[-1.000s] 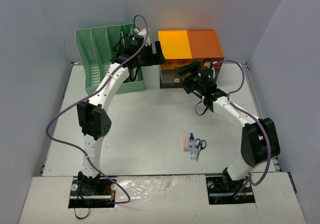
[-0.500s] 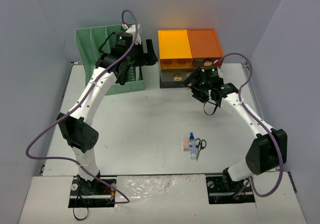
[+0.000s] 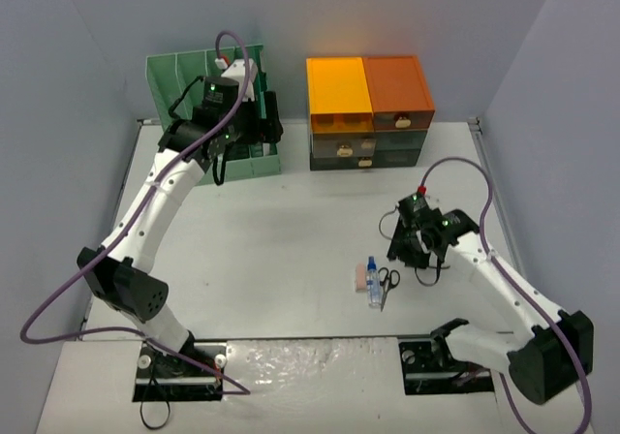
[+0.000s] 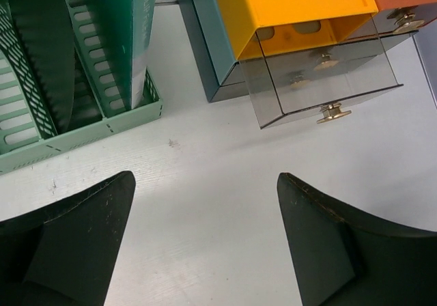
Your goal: Organize the desk
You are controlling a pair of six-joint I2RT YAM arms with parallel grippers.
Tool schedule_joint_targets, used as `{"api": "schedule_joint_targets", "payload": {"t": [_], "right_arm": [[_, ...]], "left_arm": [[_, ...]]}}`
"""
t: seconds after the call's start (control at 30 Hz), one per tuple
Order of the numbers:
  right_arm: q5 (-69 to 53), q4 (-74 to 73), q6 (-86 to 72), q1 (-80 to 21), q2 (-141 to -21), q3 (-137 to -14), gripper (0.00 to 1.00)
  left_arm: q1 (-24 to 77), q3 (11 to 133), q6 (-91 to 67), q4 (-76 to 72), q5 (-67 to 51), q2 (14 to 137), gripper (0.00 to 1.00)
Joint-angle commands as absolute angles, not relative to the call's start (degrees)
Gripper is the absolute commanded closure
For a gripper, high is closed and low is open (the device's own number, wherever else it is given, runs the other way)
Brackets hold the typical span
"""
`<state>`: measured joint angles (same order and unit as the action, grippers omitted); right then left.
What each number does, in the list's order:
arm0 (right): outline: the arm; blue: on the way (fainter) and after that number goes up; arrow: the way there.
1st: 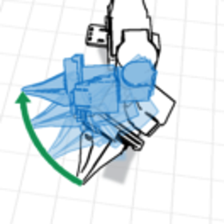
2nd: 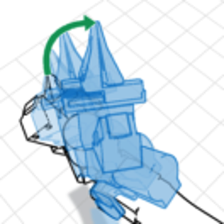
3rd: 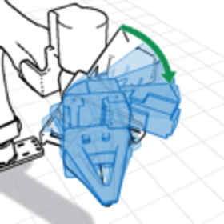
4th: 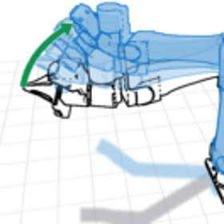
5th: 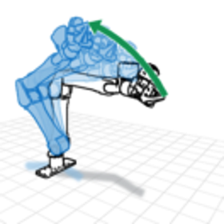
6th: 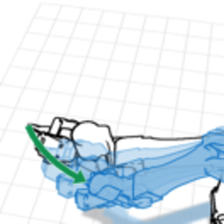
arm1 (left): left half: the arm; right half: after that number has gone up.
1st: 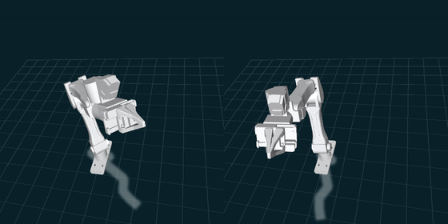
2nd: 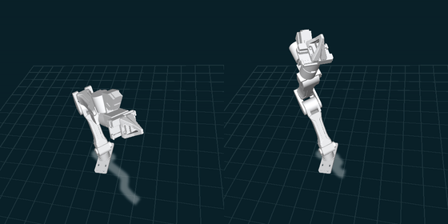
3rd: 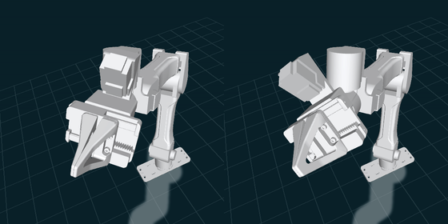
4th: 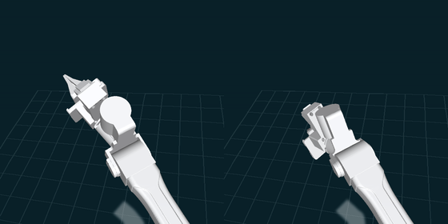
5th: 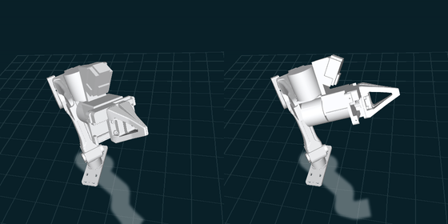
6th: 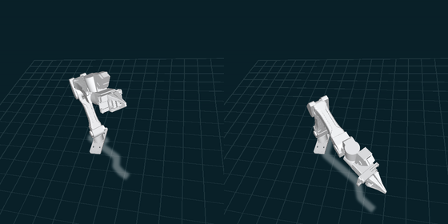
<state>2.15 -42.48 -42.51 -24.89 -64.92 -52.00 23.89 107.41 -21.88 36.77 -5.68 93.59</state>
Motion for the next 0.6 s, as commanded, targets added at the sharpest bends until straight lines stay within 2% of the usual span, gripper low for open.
{"api": "schedule_joint_targets", "payload": {"t": [0.0,0.33,0.57], "right_arm": [[3.98,-44.3,-47.91,-32.72,-60.31,-46.45,0.65],[10.39,-39.5,-57.01,-50.56,-69.94,-46.79,0.65],[14.83,-34.31,-55.28,-52.65,-78.43,-49.75,0.66]], "left_arm": [[23.38,108.01,-20.34,35.26,-5.18,89.39,0.18],[23.29,108.34,-19.36,36.16,-5.34,88.77,0.18],[23.29,108.11,-19.37,36.3,-5.63,88.18,0.18]]}}
